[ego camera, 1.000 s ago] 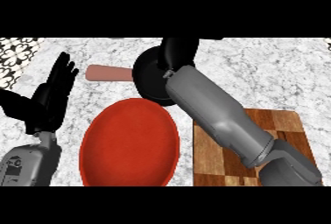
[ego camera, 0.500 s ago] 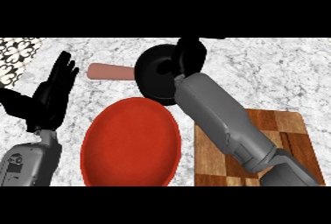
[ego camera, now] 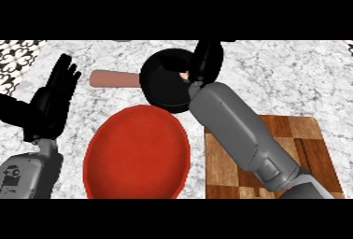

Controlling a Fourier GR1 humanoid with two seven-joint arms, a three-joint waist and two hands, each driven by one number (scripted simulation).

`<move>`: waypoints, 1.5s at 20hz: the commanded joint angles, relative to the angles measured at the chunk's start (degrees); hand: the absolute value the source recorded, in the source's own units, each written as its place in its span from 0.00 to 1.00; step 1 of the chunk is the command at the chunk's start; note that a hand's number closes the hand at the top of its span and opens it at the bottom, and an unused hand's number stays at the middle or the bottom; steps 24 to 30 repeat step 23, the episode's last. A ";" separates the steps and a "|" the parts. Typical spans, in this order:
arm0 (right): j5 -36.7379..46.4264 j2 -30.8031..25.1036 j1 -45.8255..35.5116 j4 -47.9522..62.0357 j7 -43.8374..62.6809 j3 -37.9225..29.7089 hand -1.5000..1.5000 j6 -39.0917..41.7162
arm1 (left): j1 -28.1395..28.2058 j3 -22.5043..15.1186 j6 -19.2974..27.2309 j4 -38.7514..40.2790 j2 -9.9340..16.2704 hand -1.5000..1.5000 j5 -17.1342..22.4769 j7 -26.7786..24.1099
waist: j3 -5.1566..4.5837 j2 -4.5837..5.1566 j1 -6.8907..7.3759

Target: Pick the cupcake from the cutting board and place it in the pot

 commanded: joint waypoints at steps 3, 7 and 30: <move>-8.04 0.25 7.49 -5.78 -9.28 0.23 0.00 -5.50 | 2.44 0.83 0.49 -1.83 0.16 0.50 -0.45 0.91 | -0.06 -0.77 -2.48; -8.68 -1.17 13.12 -14.48 -13.73 -3.93 0.00 0.12 | 3.68 1.06 1.67 -2.61 -1.06 0.50 -1.11 1.00 | -0.07 -1.11 -3.88; -1.46 -7.95 35.04 -44.01 -6.10 -4.26 0.00 14.15 | 4.60 5.22 -2.54 -2.51 0.05 0.50 0.50 0.30 | -0.12 -1.25 -4.28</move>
